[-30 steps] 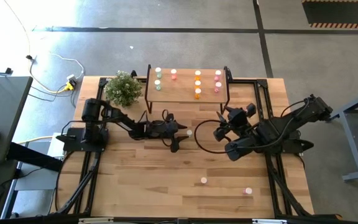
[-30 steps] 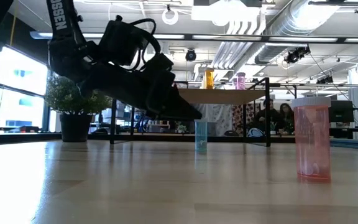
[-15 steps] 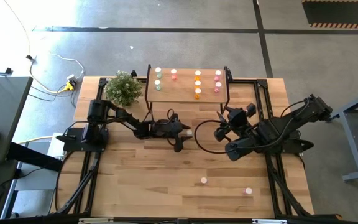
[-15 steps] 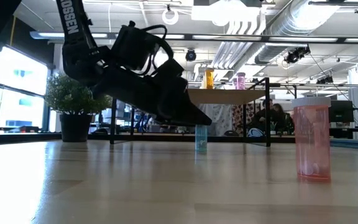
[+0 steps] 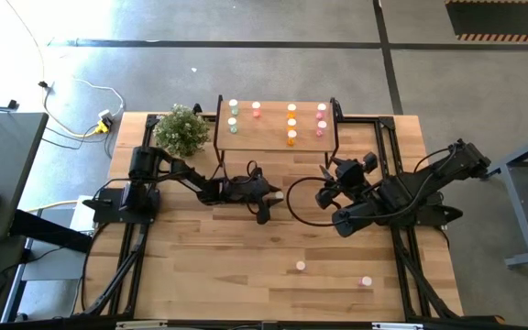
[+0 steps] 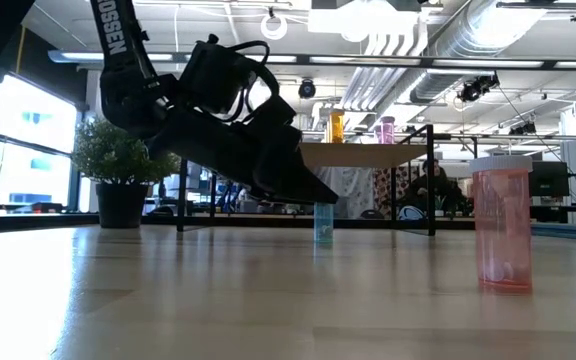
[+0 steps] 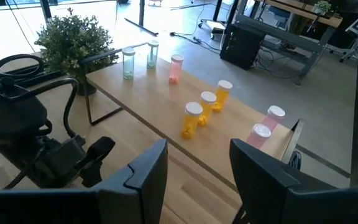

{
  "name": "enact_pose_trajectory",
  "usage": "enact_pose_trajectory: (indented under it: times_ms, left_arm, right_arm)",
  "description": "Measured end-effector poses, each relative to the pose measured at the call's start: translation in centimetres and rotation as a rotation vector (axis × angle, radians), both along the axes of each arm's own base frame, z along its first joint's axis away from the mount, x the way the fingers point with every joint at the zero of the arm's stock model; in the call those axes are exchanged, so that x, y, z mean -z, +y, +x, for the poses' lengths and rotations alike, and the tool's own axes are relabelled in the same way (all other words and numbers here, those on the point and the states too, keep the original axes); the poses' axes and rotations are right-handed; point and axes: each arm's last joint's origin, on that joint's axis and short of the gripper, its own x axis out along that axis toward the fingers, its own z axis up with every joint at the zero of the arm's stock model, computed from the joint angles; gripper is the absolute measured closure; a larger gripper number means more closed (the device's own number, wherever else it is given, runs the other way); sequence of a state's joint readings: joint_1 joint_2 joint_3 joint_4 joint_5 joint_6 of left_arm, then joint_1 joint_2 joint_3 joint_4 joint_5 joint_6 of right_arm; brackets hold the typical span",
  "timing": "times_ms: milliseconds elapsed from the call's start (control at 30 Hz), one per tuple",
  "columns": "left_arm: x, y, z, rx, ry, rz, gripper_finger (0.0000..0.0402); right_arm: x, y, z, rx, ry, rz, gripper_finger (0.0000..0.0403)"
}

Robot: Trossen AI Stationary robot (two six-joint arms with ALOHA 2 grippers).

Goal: Pick and place medicine bottles onto shelf by color
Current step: Put the blue pill bottle on the shelf aligned with the other blue pill bottles

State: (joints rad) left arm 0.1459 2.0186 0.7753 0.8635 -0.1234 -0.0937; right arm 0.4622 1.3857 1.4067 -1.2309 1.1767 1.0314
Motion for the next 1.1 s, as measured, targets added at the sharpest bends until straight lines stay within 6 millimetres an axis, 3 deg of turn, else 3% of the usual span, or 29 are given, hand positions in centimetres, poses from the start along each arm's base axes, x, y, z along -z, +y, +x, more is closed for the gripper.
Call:
enact_pose_trajectory:
  times_ms: [233, 667, 900, 1100]
  left_arm:
    - [0.0, 0.0, 0.0, 0.010, -0.001, -0.004, 0.0291]
    - [-0.6, -0.3, -0.1, 0.072, -0.023, -0.065, 0.0287]
    - [-3.2, -0.3, -1.1, 0.071, -0.059, -0.068, 0.0287]
    - [-5.8, -0.4, -4.1, 0.045, -0.120, -0.058, 0.0287]
  right_arm:
    - [0.0, 0.0, 0.0, 0.000, 0.002, -0.001, 0.0238]
    - [0.0, 0.0, 0.0, -0.004, 0.011, 0.006, 0.0238]
    - [0.1, 0.0, 0.0, -0.007, 0.015, 0.025, 0.0238]
    - [0.1, 0.0, 0.0, -0.007, 0.014, 0.024, 0.0238]
